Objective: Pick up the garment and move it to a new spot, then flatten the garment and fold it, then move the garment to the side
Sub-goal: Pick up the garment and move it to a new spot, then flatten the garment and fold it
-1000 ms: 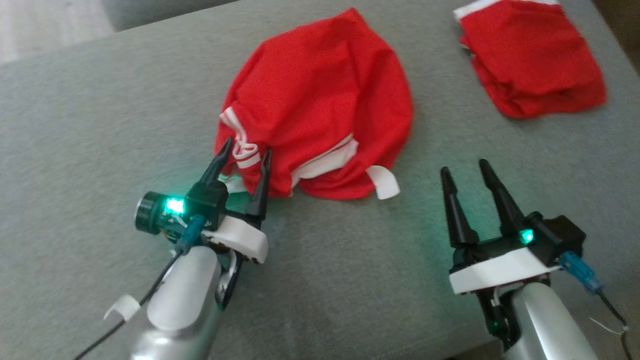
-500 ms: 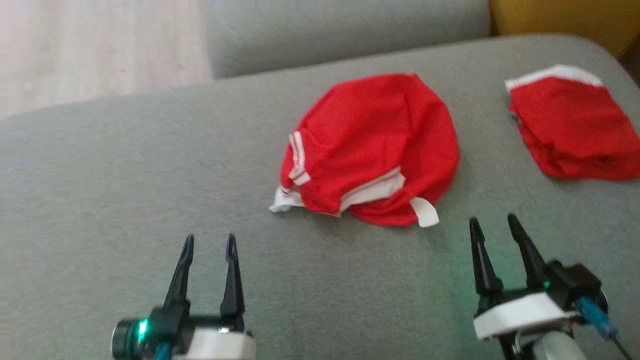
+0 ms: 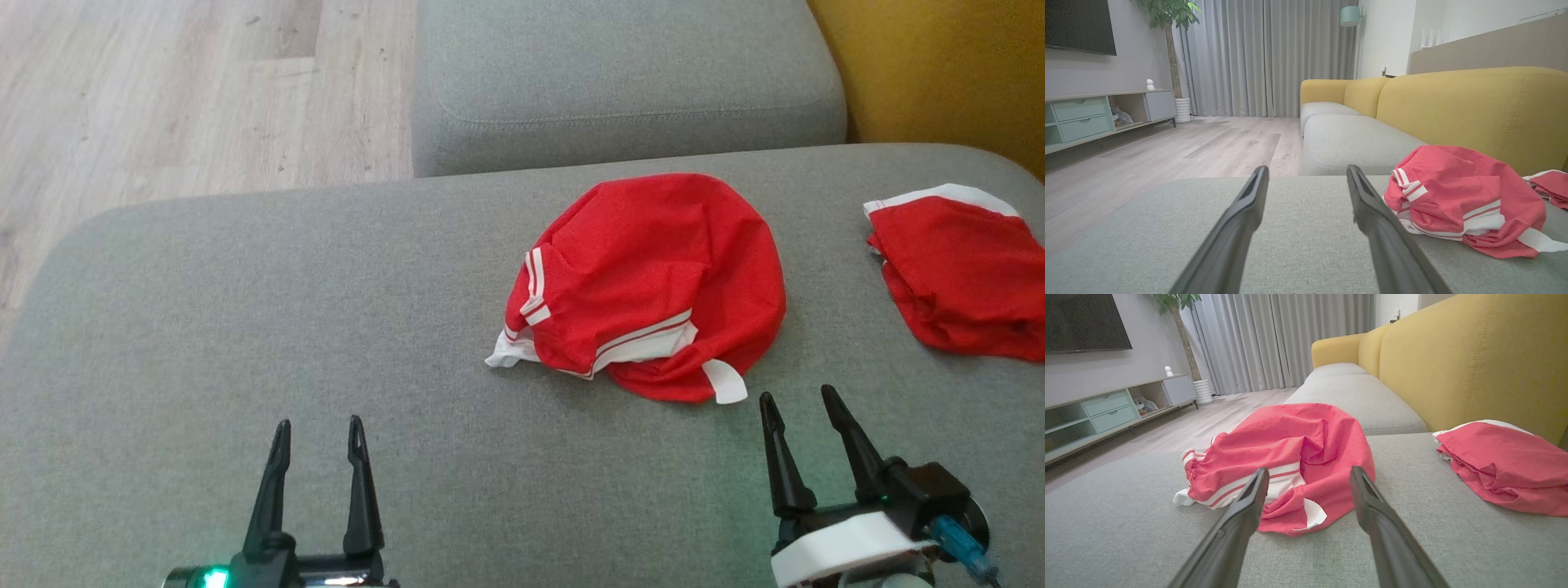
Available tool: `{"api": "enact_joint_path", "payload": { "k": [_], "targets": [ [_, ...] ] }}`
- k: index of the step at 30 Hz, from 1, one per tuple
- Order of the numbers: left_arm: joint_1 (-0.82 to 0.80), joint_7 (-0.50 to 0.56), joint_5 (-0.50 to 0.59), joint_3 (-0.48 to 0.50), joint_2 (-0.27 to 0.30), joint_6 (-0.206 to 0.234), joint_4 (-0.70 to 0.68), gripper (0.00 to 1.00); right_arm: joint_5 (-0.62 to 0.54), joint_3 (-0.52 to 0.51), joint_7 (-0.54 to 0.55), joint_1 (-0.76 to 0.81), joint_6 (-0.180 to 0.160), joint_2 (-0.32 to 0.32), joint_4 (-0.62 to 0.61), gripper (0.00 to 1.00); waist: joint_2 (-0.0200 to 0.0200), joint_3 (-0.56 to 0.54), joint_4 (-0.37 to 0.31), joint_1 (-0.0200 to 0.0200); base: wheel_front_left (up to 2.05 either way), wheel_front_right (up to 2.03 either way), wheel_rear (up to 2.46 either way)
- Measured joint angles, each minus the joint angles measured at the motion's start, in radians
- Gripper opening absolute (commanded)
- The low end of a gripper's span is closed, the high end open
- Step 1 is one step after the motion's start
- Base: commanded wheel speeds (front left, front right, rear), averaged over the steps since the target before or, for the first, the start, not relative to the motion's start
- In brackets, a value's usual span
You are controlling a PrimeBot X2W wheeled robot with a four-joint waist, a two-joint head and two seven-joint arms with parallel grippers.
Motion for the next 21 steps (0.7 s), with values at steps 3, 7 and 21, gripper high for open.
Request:
{"api": "enact_joint_path", "payload": {
  "k": [3, 7, 21],
  "targets": [
    [0.002, 0.0, 0.007, 0.0, 0.0, 0.0, -0.003, 1.0, 0.0, 0.003, 0.0, 0.0, 0.0, 0.0, 0.0, 1.0, 0.0, -0.003, 0.001, 0.0, 0.0, 0.0, 0.0],
    [0.011, 0.0, 0.008, 0.0, 0.0, -0.001, -0.007, 1.0, 0.0, 0.013, 0.0, 0.001, 0.0, 0.0, 0.0, 1.0, 0.0, -0.005, 0.001, 0.0, 0.0, 0.0, 0.0],
    [0.019, 0.0, 0.017, -0.003, 0.001, -0.002, -0.007, 1.0, 0.0, 0.025, 0.0, 0.021, 0.0, 0.0, 0.001, 1.0, 0.0, -0.007, 0.009, 0.0001, 0.0, 0.0, 0.0]
  ]
}}
